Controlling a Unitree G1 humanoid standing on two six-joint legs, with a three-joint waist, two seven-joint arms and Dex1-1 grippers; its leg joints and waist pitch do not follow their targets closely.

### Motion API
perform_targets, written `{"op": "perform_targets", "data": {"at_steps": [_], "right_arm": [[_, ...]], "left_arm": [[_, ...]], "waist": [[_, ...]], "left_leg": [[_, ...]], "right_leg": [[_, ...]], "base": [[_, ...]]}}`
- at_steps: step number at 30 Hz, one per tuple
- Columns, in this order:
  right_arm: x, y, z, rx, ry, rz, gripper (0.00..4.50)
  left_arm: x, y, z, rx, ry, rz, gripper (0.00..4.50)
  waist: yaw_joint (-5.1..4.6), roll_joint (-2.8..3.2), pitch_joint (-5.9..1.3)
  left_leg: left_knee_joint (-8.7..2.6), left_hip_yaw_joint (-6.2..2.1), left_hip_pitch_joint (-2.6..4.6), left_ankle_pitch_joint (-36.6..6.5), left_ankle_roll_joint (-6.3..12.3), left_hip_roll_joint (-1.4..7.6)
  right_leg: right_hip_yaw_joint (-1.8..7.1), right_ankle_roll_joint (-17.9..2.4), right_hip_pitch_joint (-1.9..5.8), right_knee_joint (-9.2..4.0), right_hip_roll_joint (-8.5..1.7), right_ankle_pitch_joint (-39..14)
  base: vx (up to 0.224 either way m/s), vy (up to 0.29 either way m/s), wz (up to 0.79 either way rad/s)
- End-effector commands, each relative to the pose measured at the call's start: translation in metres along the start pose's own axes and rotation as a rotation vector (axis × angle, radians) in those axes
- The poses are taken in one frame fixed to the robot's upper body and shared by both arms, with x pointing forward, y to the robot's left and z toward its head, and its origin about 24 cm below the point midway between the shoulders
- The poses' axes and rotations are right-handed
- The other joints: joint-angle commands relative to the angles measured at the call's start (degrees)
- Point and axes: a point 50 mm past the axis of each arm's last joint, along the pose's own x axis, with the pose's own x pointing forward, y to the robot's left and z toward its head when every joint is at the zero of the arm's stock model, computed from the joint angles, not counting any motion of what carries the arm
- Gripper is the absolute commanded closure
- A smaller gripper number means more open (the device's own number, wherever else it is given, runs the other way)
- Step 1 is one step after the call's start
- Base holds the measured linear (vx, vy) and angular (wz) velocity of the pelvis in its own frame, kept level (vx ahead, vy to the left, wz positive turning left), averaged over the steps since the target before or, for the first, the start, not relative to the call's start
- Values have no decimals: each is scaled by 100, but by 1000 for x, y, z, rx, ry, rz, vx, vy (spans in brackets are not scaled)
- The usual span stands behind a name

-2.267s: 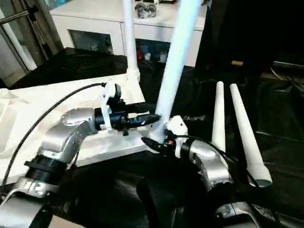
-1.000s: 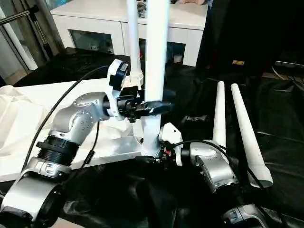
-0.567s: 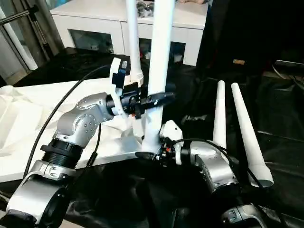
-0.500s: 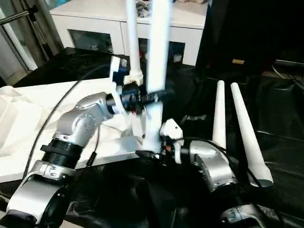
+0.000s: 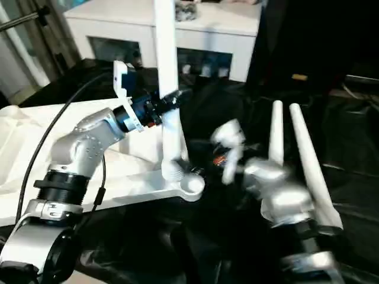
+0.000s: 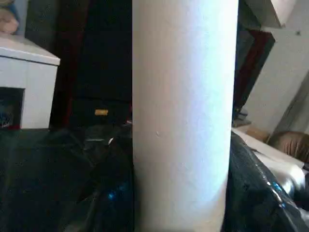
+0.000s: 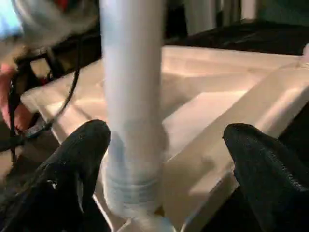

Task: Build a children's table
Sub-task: Insert table leg to table base

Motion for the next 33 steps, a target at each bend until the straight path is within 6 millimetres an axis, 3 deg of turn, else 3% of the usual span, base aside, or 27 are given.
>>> {"op": "perform_targets", "data": {"at_steps": [1,6,13,18,23,30,33], "right_arm": [[2,4,8,40,-27,21,28],[7,13,10,14,17,44,28],[23,20,13,-17,87,-19,28],[30,22,11,-51,128,-65,28],[38,29,11,-58,122,-64,28],[40,33,9,-58,137,-46,28],[40,35,7,-60,148,-41,55]], "left_arm": [[1,-3,3,-13,-10,-11,270],[3,-6,7,-22,-17,-28,270],[9,-16,4,43,6,-48,270],[12,-20,4,80,3,-42,270],[14,-29,1,123,17,-67,270],[12,-32,-1,150,33,-78,270],[12,-33,-1,153,30,-77,270]], "waist": [[45,-59,-426],[59,-65,-427],[87,-75,-406],[109,-73,-422],[121,-105,-429],[124,-104,-422],[121,-120,-426]], "left_leg": [[-371,-3,5,-961,416,66],[-364,1,4,-843,399,71],[-391,-1,22,-946,233,82],[-385,-1,20,-879,140,77],[-374,7,13,-734,215,81],[-382,5,21,-855,150,78],[-376,6,9,-777,162,77]], "right_leg": [[227,-1293,373,-410,-207,-1160],[226,-1320,371,-395,-210,-1029],[241,-1122,351,-433,-223,-1447],[250,-1028,354,-419,-217,-1323],[259,-1100,359,-382,-214,-1047],[260,-956,352,-410,-220,-1357],[265,-975,358,-394,-216,-1249]], "base": [[0,0,0],[0,0,0],[0,0,0],[0,0,0],[0,0,0],[0,0,0],[0,0,0]]}}
